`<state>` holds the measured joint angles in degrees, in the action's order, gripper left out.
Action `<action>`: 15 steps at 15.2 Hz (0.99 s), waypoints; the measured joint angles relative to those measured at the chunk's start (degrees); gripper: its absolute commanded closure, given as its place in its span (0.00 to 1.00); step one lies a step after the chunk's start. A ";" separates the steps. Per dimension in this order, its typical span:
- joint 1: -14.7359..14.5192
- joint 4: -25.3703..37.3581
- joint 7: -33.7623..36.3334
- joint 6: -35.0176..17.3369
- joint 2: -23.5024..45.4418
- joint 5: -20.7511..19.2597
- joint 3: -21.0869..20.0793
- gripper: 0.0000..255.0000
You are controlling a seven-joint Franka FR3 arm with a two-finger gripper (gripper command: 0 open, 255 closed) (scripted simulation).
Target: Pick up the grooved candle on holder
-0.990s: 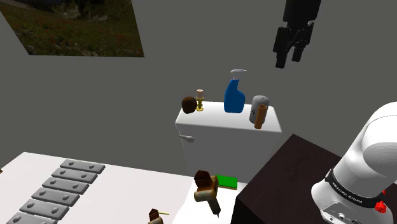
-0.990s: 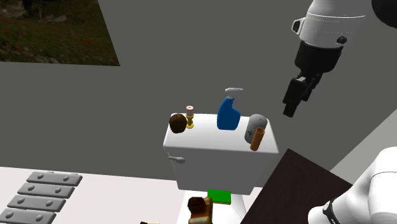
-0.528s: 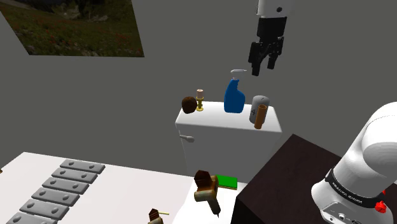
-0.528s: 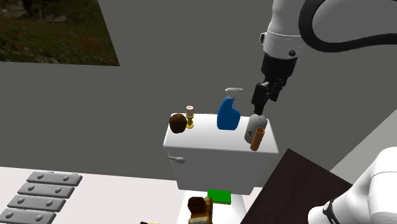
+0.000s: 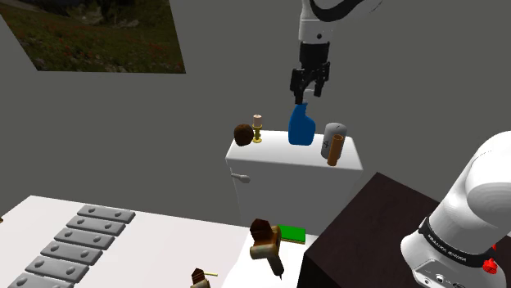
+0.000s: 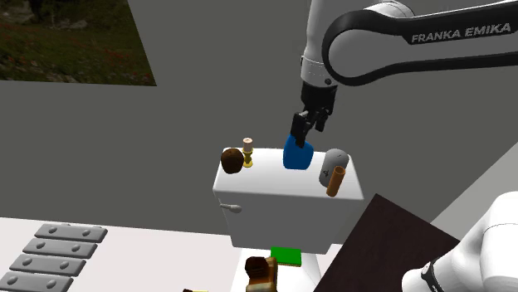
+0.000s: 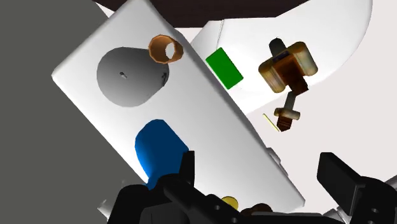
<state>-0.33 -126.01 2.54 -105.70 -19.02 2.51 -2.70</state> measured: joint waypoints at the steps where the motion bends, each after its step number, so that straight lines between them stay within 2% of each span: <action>1: -0.01 1.03 -0.18 -1.20 2.03 -0.09 -0.03 0.00; 7: -0.04 7.33 -1.27 -8.67 14.69 -0.72 -0.20 0.00; 15: -0.23 21.49 -2.50 -12.67 31.33 -1.79 -0.25 0.00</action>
<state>-0.57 -104.52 0.04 -118.37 12.31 0.72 -2.95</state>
